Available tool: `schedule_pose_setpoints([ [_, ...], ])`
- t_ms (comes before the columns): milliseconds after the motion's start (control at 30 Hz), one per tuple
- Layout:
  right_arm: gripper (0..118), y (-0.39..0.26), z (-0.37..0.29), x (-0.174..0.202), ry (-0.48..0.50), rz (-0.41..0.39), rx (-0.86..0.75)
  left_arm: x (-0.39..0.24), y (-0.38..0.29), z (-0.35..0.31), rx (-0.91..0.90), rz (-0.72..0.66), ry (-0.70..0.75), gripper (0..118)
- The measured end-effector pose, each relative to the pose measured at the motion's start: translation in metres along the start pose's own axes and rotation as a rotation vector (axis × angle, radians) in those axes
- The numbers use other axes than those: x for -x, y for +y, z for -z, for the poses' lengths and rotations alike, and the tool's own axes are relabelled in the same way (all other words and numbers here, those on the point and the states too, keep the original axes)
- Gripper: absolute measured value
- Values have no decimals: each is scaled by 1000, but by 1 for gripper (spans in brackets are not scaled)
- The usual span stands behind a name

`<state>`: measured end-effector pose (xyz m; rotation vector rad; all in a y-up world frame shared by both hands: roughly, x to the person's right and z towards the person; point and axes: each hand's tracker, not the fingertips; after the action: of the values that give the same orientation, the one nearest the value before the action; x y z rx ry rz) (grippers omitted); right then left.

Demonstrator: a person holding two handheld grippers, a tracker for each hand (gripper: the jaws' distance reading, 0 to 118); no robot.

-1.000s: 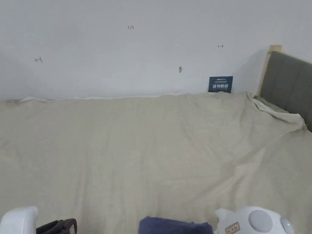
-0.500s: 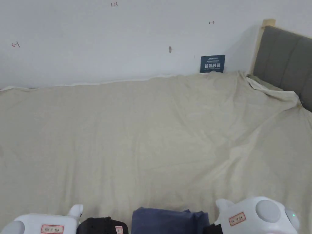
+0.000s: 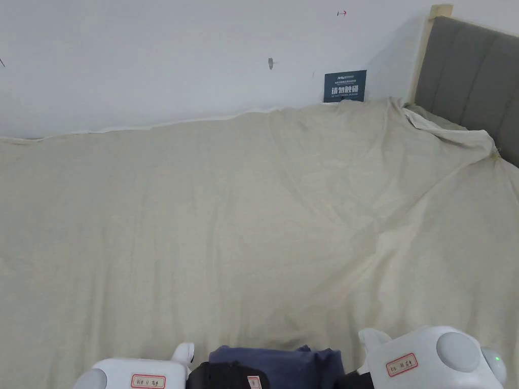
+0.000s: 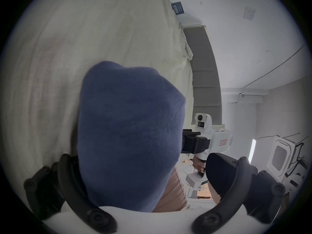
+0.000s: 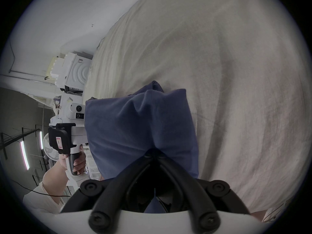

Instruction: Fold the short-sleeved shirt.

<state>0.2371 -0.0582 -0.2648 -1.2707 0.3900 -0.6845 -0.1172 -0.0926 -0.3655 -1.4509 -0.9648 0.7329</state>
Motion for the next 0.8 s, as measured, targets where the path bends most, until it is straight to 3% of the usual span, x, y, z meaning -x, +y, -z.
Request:
schedule_pose_setpoints([
  [67, 0, -1, -1, -4, 31, 29, -8, -18, -8, -4, -22, 61, 68, 115],
  [100, 0, -2, -2, -7, 45, 49, -11, -25, -10, -5, -29, 113, 124, 105],
  [167, 0, -2, -3, -13, 55, 57, -21, -31, -15, -12, -54, 165, 254, 33],
  [200, 0, -4, -5, -13, 57, 56, -28, -30, -16, -14, -66, 165, 294, 30],
  [300, 0, -10, -8, -8, 65, 49, -46, -24, -19, -13, -41, 68, 182, 30],
  [533, 0, -22, -32, 12, 22, -15, -147, -47, -27, -26, -96, 128, 257, 30],
  [633, 0, -26, -48, 20, 46, -16, -199, -55, -24, -71, -136, 225, 365, 30],
  [800, 0, -32, -56, 35, 42, 7, -251, -34, -15, -203, -269, 169, 527, 30],
])
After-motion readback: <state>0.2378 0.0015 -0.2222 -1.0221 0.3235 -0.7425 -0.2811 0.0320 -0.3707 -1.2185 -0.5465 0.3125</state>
